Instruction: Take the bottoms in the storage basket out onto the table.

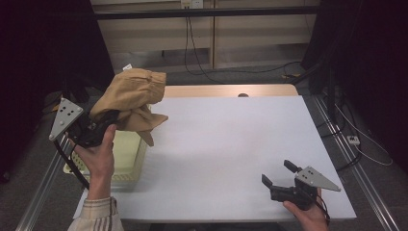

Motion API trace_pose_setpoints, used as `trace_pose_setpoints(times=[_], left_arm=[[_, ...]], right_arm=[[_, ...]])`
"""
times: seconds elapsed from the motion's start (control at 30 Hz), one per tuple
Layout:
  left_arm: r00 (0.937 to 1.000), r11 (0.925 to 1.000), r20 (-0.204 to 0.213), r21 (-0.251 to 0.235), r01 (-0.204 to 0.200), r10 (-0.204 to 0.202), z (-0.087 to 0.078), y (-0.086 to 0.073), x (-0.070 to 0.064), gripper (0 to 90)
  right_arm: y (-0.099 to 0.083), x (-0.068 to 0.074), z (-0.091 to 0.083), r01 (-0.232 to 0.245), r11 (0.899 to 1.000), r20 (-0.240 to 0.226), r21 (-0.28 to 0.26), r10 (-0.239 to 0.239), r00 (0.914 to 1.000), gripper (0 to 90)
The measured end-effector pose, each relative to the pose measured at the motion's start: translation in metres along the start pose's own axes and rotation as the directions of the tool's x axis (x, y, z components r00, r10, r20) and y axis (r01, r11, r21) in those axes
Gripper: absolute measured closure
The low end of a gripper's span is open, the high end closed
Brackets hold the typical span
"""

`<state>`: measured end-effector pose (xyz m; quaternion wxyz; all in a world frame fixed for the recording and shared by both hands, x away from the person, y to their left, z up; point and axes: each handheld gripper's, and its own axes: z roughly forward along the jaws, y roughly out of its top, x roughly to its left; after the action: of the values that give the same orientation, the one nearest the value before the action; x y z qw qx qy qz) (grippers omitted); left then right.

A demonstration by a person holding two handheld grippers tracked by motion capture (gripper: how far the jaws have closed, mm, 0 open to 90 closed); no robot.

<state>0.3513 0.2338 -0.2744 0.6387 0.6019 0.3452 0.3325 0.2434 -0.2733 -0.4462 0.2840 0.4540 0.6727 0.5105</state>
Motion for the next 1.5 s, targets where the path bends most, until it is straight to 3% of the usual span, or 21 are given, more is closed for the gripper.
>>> trace_pose_setpoints(times=[0.2,0.33,0.5,0.83,1.2,1.5], left_arm=[[0.9996,0.9999,0.024,0.007,-0.012,0.012,0.002,0.001,-0.006,77.4],[0.9991,0.9999,0.041,0.004,0.011,-0.011,0.005,0.000,-0.009,77.3],[0.9987,0.9998,0.049,0.018,-0.010,0.009,0.007,0.000,-0.011,77.3],[0.9962,0.9997,0.087,0.024,-0.003,0.001,0.024,0.002,-0.021,77.3],[0.9910,0.9995,0.134,0.031,-0.004,0.000,0.044,0.005,-0.040,77.3],[0.9862,0.9990,0.164,0.041,0.016,-0.022,0.056,0.002,-0.050,77.3]], right_arm=[[0.000,0.000,0.000,0.001,1.000,0.001,0.000,-0.001,1.0000,4.9],[0.000,0.000,0.000,0.000,1.000,0.000,0.000,0.000,1.0000,4.9],[0.000,0.000,0.000,-0.002,1.000,0.000,0.002,0.002,1.0000,4.9],[0.000,-0.002,0.000,-0.002,1.000,0.009,0.003,0.002,1.0000,4.8],[0.000,-0.002,-0.001,-0.003,1.000,0.004,0.000,0.003,1.0000,4.8],[0.000,-0.002,-0.001,-0.003,1.000,0.004,-0.001,0.003,1.0000,4.8]])
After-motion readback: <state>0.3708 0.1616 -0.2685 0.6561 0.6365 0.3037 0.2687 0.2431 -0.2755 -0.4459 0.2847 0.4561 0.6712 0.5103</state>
